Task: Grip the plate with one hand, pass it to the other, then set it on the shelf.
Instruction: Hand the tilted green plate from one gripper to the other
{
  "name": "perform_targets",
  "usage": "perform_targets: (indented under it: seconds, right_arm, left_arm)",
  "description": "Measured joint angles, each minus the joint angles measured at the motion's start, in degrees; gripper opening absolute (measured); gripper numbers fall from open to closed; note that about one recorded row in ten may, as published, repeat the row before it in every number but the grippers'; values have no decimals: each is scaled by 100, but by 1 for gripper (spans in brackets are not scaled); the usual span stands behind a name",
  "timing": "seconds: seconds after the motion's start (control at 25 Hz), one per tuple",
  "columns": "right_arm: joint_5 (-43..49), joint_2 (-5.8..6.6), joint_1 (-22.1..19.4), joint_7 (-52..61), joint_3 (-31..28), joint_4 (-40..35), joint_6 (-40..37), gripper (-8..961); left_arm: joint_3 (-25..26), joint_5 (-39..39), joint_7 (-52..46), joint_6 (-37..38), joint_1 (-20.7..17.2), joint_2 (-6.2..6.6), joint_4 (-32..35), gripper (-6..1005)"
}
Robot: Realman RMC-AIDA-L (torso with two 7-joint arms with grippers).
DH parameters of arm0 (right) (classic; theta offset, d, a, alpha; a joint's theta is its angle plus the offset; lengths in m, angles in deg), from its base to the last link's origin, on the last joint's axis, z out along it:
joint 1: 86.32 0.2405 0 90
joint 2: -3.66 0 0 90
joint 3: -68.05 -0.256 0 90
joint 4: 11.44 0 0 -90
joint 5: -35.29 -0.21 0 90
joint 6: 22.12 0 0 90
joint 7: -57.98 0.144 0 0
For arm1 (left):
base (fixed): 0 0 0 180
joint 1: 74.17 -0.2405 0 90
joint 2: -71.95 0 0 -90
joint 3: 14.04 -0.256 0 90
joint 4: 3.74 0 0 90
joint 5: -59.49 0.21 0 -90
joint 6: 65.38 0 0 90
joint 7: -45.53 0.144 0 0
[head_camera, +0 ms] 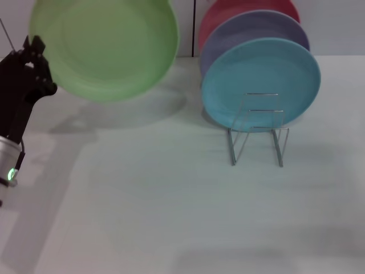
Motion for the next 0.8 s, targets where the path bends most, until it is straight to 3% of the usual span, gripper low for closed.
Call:
perform_targets:
  seconds: [0.36, 0.64, 0.8]
  right_arm:
    - [229, -9, -56, -1589, 1124, 1420, -296, 685]
    - [876, -17, 172, -2482, 1161, 2375, 107, 685]
    - [935, -39, 340, -2793, 1138, 2745, 597, 685]
  left_arm:
    - [-108, -23, 56, 441, -251, -60, 235, 37]
    - [-458, -154, 113, 721, -330, -98, 467, 37]
    - [-1051, -600, 522, 730, -278, -100, 528, 37]
